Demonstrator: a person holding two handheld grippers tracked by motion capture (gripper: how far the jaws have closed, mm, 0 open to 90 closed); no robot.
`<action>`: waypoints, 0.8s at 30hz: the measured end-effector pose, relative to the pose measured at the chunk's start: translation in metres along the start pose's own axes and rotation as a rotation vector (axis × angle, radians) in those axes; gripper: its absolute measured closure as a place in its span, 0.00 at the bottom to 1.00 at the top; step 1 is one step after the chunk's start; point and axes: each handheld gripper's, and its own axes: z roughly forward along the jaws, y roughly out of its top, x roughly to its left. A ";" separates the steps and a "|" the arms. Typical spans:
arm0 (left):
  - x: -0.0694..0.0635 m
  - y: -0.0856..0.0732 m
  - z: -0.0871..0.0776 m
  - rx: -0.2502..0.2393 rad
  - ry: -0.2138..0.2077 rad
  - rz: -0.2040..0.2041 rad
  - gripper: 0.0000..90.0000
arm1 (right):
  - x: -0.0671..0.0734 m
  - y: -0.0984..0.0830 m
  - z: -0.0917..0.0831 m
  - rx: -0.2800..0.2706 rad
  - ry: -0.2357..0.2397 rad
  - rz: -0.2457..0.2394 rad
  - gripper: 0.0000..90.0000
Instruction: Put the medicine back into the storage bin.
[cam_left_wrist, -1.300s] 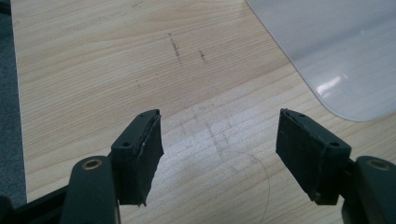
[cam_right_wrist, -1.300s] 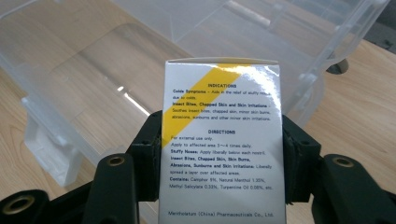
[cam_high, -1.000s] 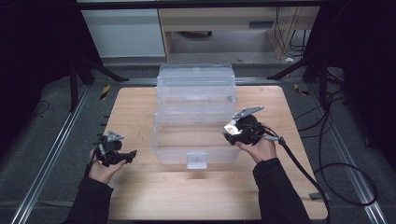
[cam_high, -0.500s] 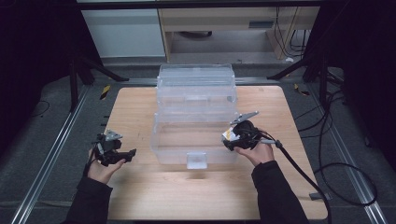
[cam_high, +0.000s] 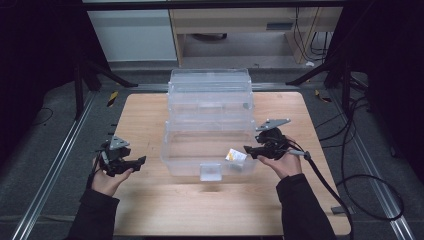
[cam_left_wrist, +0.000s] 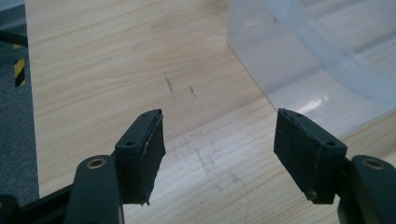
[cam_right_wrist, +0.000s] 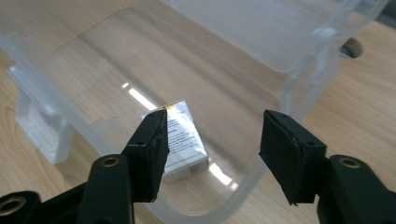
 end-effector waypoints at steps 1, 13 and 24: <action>-0.001 0.002 -0.002 -0.006 -0.004 0.004 0.37 | -0.002 -0.001 -0.004 -0.010 -0.011 0.001 0.45; -0.021 0.026 -0.013 -0.055 -0.100 0.097 0.40 | -0.041 -0.034 -0.027 -0.074 -0.121 0.120 0.31; -0.050 0.045 -0.005 -0.060 -0.175 0.217 0.41 | -0.052 -0.069 -0.026 -0.004 -0.146 0.129 0.27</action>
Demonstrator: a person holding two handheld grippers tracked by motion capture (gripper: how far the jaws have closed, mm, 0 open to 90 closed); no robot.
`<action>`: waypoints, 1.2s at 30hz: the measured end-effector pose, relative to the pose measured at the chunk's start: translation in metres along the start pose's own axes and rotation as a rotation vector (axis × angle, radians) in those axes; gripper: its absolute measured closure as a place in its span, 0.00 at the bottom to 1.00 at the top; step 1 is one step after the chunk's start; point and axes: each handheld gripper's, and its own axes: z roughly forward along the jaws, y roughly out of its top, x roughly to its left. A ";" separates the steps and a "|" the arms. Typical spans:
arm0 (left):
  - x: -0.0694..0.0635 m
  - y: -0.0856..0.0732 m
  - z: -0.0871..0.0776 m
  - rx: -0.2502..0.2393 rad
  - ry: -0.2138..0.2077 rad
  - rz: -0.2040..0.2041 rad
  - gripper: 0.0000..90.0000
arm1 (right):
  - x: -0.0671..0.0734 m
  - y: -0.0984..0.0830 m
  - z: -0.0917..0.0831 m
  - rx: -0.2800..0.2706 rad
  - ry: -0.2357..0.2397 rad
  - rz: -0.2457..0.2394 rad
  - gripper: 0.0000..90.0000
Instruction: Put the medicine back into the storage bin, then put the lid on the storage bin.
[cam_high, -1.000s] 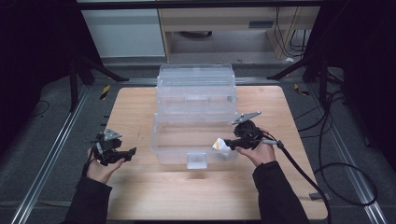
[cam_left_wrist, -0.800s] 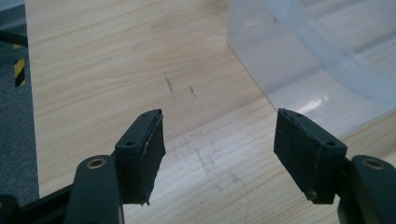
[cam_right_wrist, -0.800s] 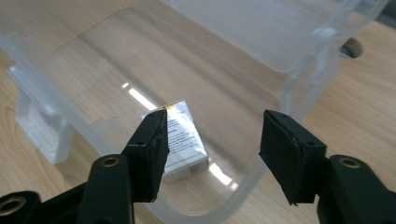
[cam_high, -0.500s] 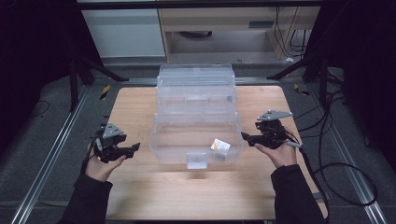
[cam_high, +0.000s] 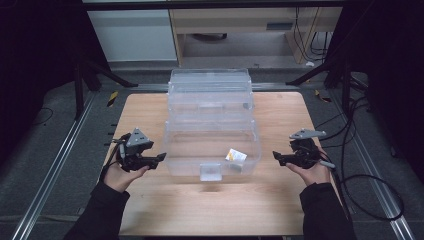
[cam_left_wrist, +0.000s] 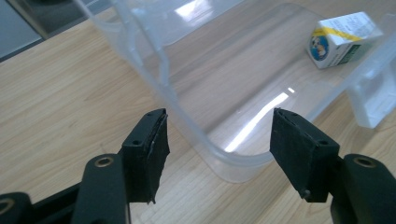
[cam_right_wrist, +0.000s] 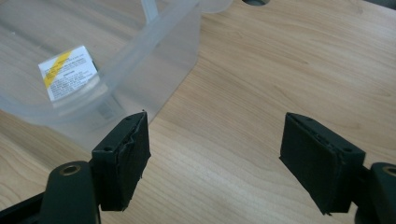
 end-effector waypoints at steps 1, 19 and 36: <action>-0.002 0.002 0.001 -0.008 -0.011 0.001 0.42 | -0.002 -0.002 -0.001 -0.003 -0.001 0.003 0.27; -0.030 0.038 0.023 0.038 -0.071 0.117 0.44 | -0.010 -0.020 0.006 0.039 -0.008 -0.001 0.26; -0.056 0.050 0.051 0.075 -0.232 0.219 0.45 | -0.010 -0.030 0.012 0.073 0.007 -0.016 0.26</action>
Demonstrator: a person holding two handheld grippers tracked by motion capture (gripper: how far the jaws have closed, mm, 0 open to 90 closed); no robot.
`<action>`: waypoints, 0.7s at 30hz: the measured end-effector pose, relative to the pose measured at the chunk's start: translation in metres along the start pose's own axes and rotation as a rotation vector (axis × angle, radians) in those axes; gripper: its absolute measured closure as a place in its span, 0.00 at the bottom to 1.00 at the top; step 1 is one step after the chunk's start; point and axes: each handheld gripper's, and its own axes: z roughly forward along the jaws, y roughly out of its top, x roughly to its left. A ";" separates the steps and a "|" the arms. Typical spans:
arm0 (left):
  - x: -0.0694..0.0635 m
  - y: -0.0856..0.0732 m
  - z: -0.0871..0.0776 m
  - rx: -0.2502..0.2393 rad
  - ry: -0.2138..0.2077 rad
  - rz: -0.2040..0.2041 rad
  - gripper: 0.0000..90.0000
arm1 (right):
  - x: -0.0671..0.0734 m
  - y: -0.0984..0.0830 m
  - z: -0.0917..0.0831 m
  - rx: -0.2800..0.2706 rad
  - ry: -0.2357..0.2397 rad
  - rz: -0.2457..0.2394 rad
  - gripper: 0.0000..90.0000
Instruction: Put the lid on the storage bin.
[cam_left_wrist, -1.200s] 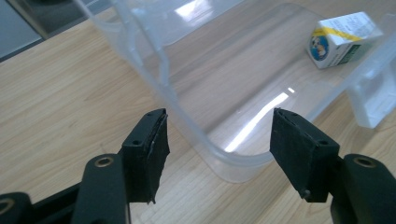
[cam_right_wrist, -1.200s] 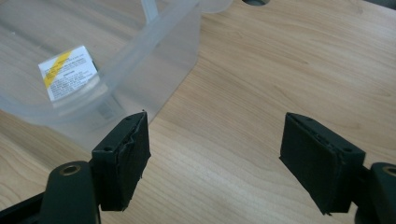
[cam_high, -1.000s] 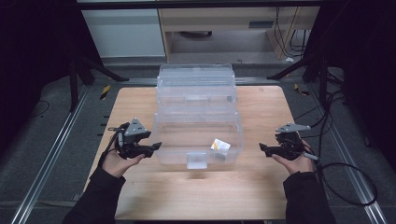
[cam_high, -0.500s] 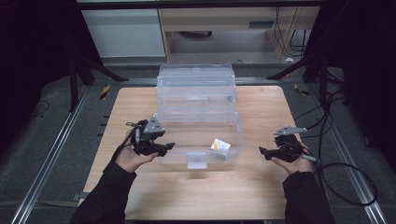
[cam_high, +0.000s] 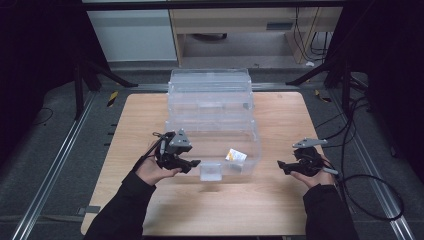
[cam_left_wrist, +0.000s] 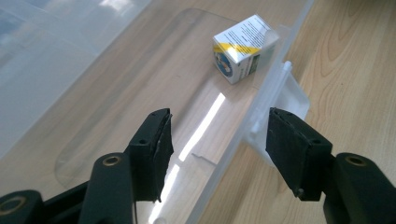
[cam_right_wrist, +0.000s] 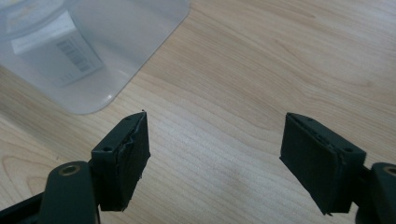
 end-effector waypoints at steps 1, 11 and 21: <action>0.000 0.001 0.002 0.003 -0.008 0.004 0.45 | 0.000 -0.001 0.001 0.003 0.002 -0.002 0.26; -0.005 0.007 0.023 0.060 -0.092 0.042 0.51 | -0.002 -0.002 0.005 0.020 0.007 -0.012 0.27; -0.006 0.010 0.046 0.132 -0.150 0.078 0.60 | -0.003 -0.002 0.007 0.028 0.008 -0.013 0.27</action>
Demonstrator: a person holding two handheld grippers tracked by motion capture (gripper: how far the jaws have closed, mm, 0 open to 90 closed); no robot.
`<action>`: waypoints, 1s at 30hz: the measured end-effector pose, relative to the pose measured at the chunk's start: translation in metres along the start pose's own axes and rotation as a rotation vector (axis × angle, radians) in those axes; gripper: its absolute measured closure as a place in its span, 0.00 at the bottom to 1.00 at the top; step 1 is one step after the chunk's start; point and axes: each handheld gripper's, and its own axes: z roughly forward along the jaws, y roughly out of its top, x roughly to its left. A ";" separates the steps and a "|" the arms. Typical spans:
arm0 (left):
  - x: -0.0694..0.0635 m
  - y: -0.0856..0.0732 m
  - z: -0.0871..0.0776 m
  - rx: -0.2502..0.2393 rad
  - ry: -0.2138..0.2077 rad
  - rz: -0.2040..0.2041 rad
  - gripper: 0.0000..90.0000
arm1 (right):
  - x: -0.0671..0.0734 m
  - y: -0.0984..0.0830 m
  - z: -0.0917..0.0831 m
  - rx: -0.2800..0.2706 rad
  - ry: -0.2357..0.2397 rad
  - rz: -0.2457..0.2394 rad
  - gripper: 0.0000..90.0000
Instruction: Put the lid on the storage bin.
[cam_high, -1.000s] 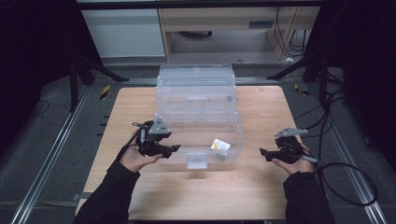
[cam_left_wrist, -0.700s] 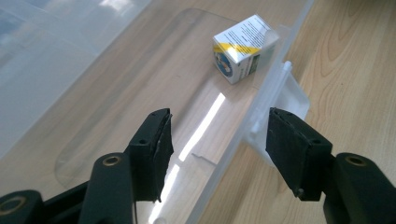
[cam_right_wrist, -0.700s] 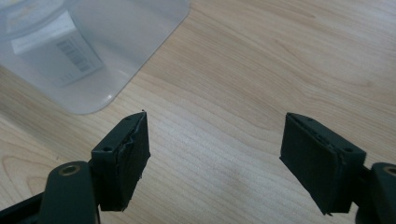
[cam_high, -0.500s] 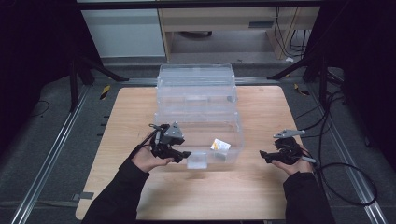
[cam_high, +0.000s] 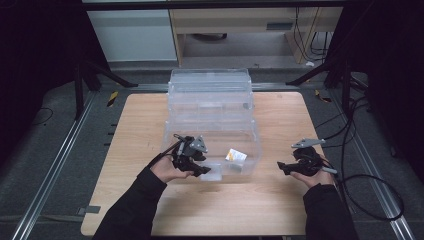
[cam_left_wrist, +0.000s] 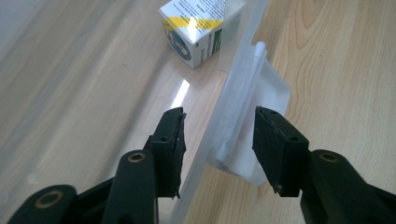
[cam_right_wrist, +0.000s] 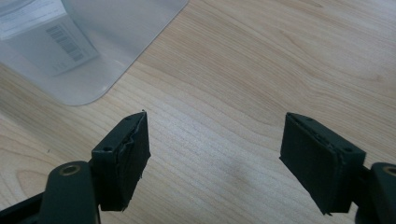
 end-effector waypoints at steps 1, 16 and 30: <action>0.000 0.000 0.000 0.000 0.000 0.000 0.60 | 0.000 0.000 0.000 0.000 0.000 0.000 0.27; 0.006 0.005 0.013 0.043 -0.059 0.046 0.72 | -0.001 0.011 -0.003 -0.030 0.014 -0.019 0.29; 0.009 0.007 0.011 0.051 -0.079 0.076 0.77 | 0.004 0.056 -0.028 -0.182 0.063 -0.053 0.36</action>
